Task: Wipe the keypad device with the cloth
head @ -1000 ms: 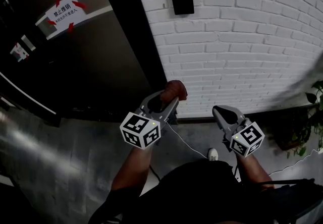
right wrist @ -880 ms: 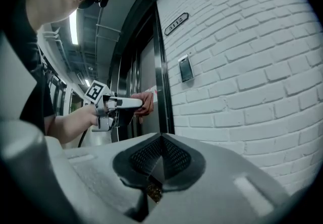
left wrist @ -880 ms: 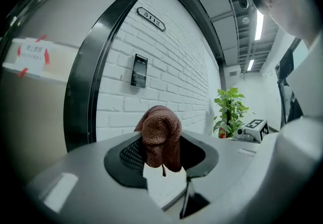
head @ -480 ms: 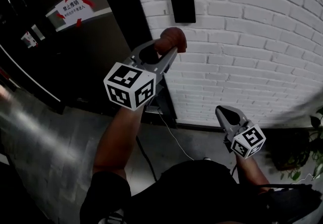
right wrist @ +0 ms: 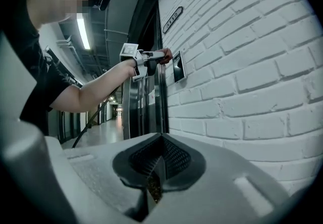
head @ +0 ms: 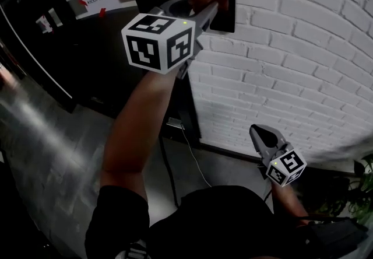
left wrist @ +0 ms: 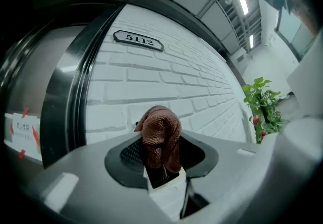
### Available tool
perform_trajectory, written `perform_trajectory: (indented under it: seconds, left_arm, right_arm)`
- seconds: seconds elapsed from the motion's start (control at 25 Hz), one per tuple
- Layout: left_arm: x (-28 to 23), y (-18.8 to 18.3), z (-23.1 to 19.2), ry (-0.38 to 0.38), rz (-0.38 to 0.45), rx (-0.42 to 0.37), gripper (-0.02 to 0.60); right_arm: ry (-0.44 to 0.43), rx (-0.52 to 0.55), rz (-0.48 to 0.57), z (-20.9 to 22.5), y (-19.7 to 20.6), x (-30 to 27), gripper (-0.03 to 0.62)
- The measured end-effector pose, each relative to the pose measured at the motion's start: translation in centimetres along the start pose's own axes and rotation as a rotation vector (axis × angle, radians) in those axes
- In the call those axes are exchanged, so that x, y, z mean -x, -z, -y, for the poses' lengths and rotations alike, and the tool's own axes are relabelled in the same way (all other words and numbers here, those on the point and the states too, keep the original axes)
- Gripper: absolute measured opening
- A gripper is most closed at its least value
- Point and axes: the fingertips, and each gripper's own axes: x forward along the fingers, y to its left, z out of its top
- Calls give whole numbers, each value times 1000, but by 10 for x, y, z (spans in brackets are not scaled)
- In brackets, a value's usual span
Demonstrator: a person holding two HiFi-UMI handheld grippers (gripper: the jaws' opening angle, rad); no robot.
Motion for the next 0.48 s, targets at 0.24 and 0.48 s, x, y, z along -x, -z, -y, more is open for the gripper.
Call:
perform_trajectory:
  seconds: [0.24,0.48]
  left_arm:
    - [-37,-4,-9,-47,-24,-12,167]
    - [-48,-3,-14,-71,-46,-53,166]
  right_arm:
    - [-25,3,4,12,-2,-3,-9]
    - [-23,-7,18,23,-1,-6,-9]
